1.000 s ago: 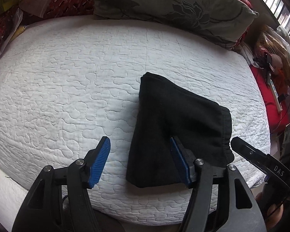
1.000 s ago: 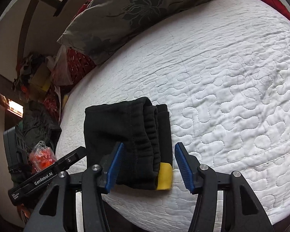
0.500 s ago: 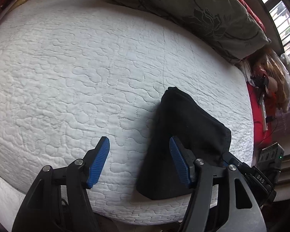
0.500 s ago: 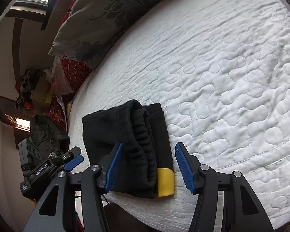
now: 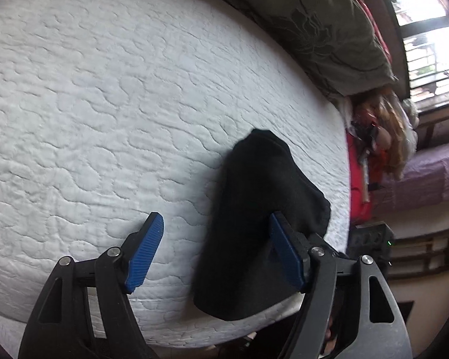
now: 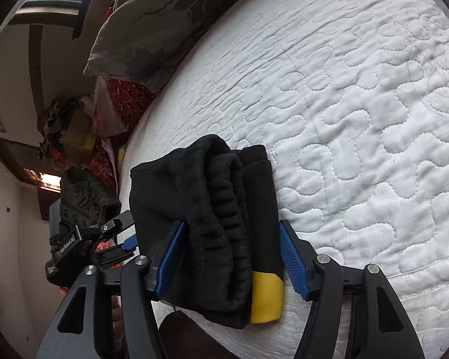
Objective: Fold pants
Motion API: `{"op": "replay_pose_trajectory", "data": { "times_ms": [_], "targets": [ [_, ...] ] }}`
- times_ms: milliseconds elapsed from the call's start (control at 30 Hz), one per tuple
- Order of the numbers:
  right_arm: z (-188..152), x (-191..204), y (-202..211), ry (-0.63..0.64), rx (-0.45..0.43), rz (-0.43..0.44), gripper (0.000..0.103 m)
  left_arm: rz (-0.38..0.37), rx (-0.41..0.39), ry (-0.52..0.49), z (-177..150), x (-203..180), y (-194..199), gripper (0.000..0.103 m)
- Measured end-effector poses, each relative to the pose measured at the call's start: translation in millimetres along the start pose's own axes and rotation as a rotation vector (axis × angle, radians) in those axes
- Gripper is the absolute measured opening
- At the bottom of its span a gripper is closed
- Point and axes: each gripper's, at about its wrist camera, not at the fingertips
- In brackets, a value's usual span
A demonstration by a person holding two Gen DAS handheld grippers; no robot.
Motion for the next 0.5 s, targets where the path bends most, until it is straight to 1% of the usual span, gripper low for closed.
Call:
{"op": "replay_pose_trajectory", "data": {
  "times_ms": [100,133,200,233,400,467,500],
  "targets": [
    [1,-5,0,-0.02,0.003,0.017,0.064,-0.012,0.064,-0.088,-5,-13,-14,0.072],
    [1,-5,0,-0.023,0.001,0.02,0.064,0.005,0.078,-0.119,-7,-19,-18,0.072],
    [0,-5,-1,-0.021,-0.001,0.022,0.065,0.061,0.075,-0.176,-9,-30,-27,0.072],
    [0,-5,-1,-0.018,-0.002,0.024,0.065,0.063,0.072,-0.184,-9,-32,-28,0.072],
    [-1,-10,-2,-0.032,-0.015,0.046,0.065,0.018,0.08,-0.099,-2,-30,-33,0.072],
    [-1,-7,-3,-0.019,-0.021,0.021,0.062,0.01,0.087,-0.077,-2,-31,-35,0.072],
    [-2,-5,-3,-0.007,-0.024,-0.008,0.056,0.004,0.094,-0.067,-2,-33,-37,0.059]
  ]
}}
Point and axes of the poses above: each gripper's, at about its wrist camera, not at the fingertips, and y roughly against the way its jaws point, x to its left, z to its top, and after that the axes turned 1 degree about x, right-handed
